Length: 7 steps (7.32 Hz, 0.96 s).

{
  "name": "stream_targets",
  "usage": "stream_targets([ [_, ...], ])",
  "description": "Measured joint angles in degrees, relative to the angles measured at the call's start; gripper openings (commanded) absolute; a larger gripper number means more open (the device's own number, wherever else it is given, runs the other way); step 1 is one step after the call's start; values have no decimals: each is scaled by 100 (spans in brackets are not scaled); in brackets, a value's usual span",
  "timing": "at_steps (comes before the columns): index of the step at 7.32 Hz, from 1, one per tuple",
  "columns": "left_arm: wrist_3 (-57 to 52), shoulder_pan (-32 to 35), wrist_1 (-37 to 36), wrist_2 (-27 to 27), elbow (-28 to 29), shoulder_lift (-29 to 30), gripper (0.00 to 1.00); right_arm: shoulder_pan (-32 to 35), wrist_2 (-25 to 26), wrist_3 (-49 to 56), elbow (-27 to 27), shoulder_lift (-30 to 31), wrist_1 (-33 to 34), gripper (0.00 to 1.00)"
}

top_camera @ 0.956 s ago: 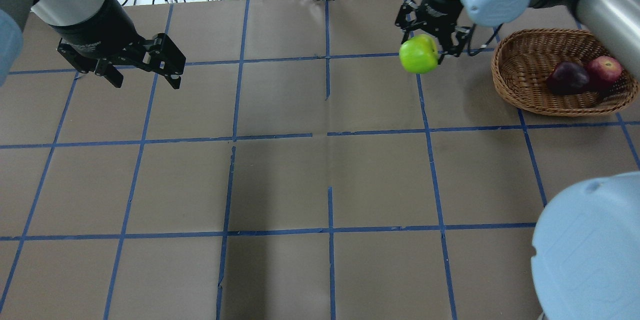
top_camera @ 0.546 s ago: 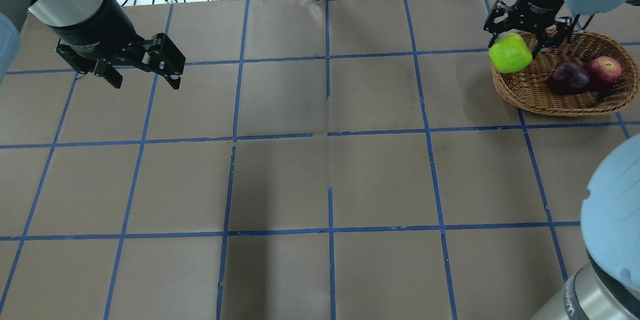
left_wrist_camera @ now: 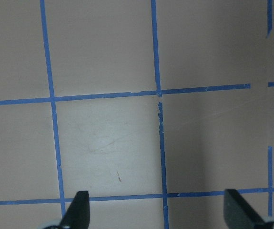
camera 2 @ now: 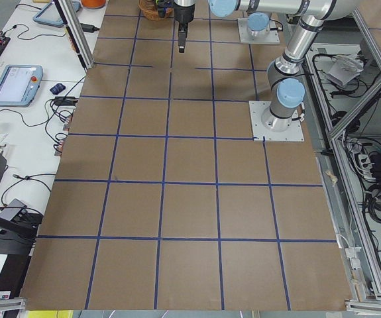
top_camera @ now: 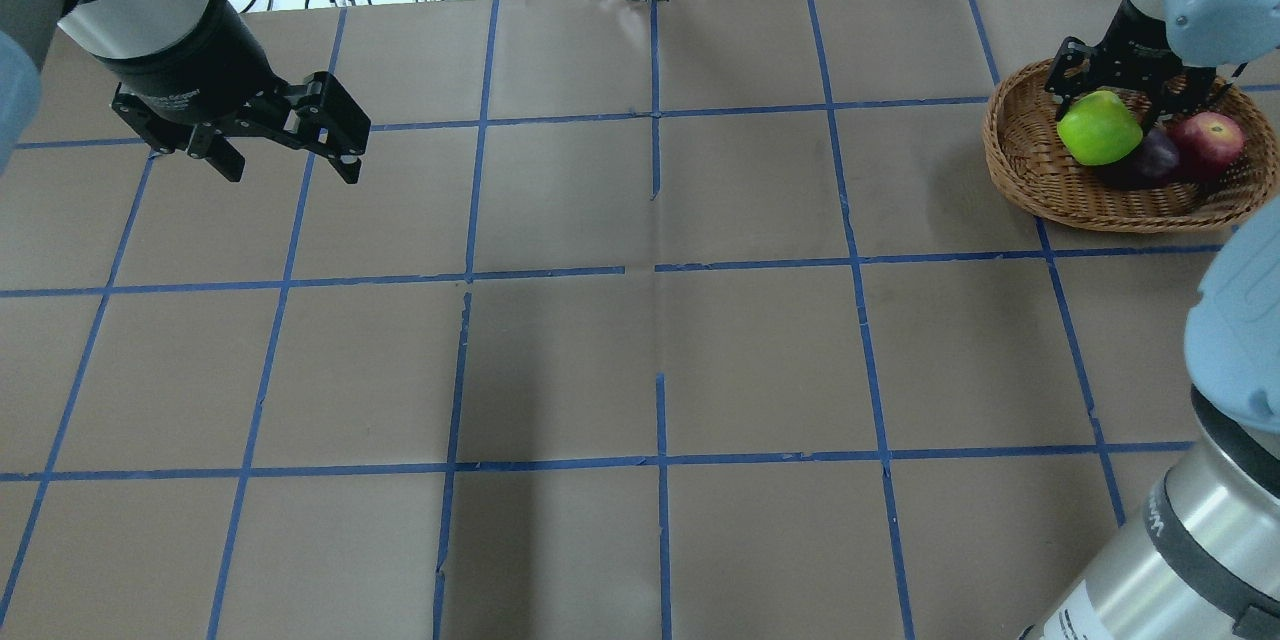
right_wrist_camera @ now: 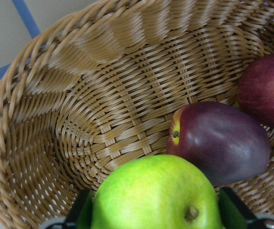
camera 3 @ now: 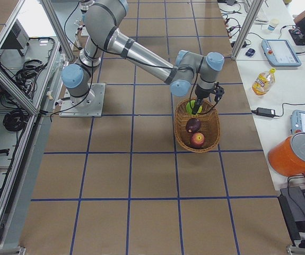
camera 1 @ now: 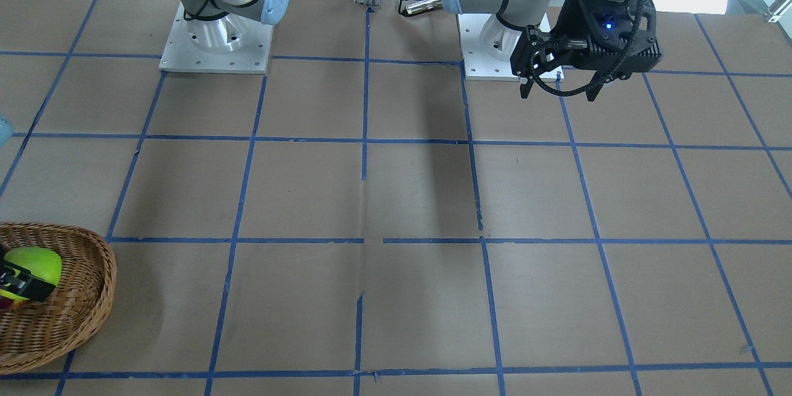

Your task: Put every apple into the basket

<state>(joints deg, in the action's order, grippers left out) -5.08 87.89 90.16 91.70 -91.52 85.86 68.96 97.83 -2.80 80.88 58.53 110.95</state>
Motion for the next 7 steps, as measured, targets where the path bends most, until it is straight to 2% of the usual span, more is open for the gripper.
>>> stream_targets([
  [2,-1,0,-18,7,-44,-14,100,-8,-66,-10,-34,0,-233,100],
  [5,-2,0,-24,13,-55,-17,100,278,-665,68,-83,482,-925,100],
  [7,0,2,-18,12,-57,-20,100,696,-619,64,-55,856,-1141,100],
])
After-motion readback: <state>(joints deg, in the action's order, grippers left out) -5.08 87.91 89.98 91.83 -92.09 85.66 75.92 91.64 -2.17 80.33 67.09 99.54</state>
